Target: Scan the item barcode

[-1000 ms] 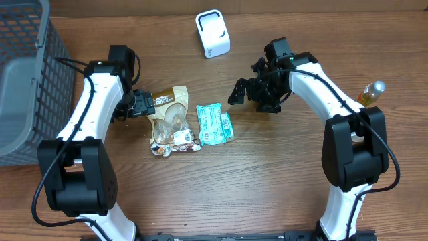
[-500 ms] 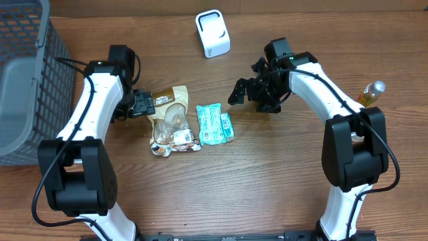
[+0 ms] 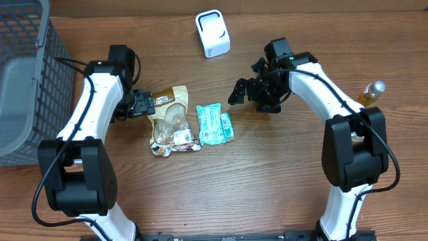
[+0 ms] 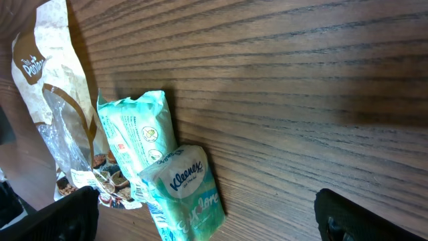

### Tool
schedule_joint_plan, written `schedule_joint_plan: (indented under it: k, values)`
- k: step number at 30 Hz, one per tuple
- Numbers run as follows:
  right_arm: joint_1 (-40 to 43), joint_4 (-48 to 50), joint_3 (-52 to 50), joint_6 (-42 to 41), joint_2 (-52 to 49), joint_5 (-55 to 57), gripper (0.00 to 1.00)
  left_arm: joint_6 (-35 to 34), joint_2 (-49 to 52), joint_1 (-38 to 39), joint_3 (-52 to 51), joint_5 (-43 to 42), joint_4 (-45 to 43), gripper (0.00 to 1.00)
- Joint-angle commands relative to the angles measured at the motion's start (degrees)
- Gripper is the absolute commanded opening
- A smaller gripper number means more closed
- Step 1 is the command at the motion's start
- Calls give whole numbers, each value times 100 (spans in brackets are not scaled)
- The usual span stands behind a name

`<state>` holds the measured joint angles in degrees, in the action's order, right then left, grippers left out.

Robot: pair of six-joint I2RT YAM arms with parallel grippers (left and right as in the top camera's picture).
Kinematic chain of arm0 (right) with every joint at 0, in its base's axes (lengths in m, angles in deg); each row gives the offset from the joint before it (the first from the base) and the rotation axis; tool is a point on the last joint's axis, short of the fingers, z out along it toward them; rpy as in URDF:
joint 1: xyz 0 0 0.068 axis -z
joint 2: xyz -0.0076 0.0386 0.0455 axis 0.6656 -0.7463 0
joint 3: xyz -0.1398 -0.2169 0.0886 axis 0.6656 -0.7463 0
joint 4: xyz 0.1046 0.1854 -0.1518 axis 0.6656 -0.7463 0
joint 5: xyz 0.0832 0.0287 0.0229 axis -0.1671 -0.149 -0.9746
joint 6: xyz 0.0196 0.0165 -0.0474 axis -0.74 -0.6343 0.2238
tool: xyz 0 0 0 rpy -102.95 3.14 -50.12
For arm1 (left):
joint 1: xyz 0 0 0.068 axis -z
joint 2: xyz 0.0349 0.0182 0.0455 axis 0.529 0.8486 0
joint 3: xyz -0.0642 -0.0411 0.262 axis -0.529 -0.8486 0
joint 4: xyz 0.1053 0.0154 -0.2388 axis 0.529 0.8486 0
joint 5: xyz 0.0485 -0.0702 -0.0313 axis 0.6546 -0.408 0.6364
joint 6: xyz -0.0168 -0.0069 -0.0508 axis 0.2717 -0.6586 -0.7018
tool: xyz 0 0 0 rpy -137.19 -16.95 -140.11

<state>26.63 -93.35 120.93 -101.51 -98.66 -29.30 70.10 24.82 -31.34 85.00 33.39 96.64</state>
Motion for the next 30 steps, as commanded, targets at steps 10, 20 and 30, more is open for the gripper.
schedule_joint_plan:
  k: [10,20,30]
  values:
    - [15,581,24,-4,179,-17,100,107,39,-15,85,55,-4,100]
    - [-173,50,22,28,179,-33,47,107,39,-15,85,55,-4,100]
    - [-931,-295,22,413,179,575,47,107,39,-15,85,55,-4,100]
